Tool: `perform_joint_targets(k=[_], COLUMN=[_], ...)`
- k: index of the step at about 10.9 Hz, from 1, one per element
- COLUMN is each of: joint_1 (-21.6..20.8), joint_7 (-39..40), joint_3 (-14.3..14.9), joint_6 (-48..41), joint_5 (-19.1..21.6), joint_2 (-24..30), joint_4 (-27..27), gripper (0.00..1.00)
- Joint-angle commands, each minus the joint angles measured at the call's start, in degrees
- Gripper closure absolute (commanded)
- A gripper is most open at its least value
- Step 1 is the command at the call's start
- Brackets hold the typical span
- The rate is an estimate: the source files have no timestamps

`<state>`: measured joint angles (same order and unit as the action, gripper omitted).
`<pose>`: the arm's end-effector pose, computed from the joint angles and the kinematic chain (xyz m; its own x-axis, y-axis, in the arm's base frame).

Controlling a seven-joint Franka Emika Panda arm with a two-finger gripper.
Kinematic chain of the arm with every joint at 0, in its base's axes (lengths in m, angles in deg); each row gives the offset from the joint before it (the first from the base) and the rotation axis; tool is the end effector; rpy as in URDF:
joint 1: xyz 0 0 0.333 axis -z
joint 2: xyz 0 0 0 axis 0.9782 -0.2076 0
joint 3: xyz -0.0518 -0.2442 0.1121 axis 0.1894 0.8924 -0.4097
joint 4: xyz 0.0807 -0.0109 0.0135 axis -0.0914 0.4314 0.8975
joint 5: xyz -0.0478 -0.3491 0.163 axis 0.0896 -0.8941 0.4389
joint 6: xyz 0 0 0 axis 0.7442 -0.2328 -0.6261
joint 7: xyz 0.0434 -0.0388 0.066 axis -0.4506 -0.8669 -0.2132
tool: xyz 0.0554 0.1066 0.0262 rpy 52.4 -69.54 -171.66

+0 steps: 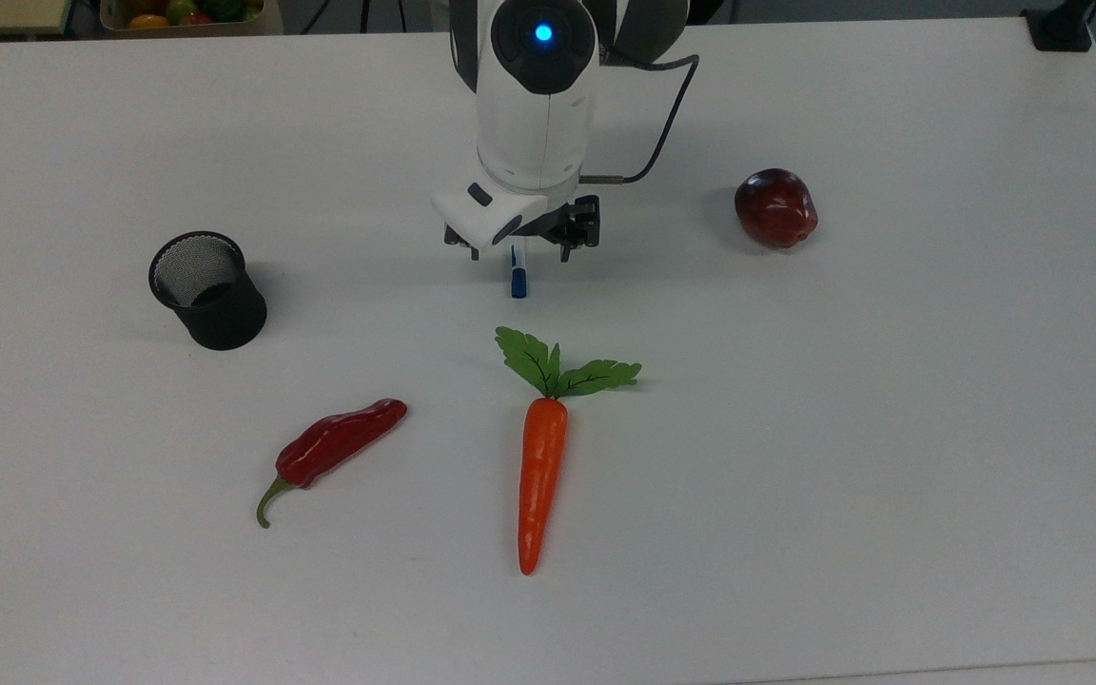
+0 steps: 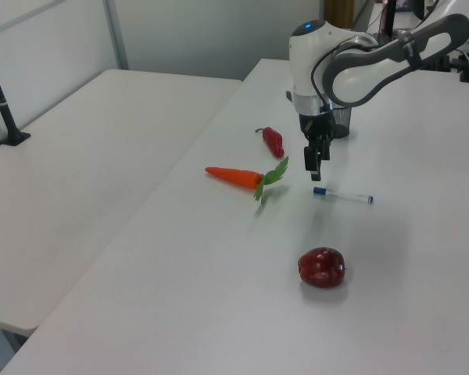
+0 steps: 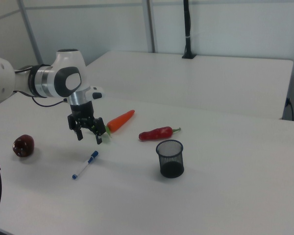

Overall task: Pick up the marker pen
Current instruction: 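Open the gripper to release the marker on the table and rise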

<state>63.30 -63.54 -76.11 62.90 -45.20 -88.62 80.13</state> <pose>0.6167 0.1211 0.3101 0.9917 0.0844 -0.0970 0.0914 -0.9934 0.0694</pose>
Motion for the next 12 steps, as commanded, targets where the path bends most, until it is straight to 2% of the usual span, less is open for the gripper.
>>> perform_joint_targets(k=[1,3,6,7,10,12], joint_1=[-1.19,-1.46,-0.5,1.33,10.2,12.94], joint_7=[-0.87,-1.31,0.78,3.41,7.03,8.44], joint_3=[0.73,0.64,0.03,-0.84,-6.99,-7.18], joint_6=[0.36,-0.34,-8.49,-11.48,-18.26,-20.73], joint_5=[-1.31,-2.18,-4.64,-4.65,-3.86,-1.76], joint_2=[0.82,3.27,10.56,13.28,20.23,23.75], joint_4=[-0.71,-0.81,-0.81,-0.81,-0.81,-0.72], gripper=[0.0,0.0,0.0,0.0,0.0,0.0])
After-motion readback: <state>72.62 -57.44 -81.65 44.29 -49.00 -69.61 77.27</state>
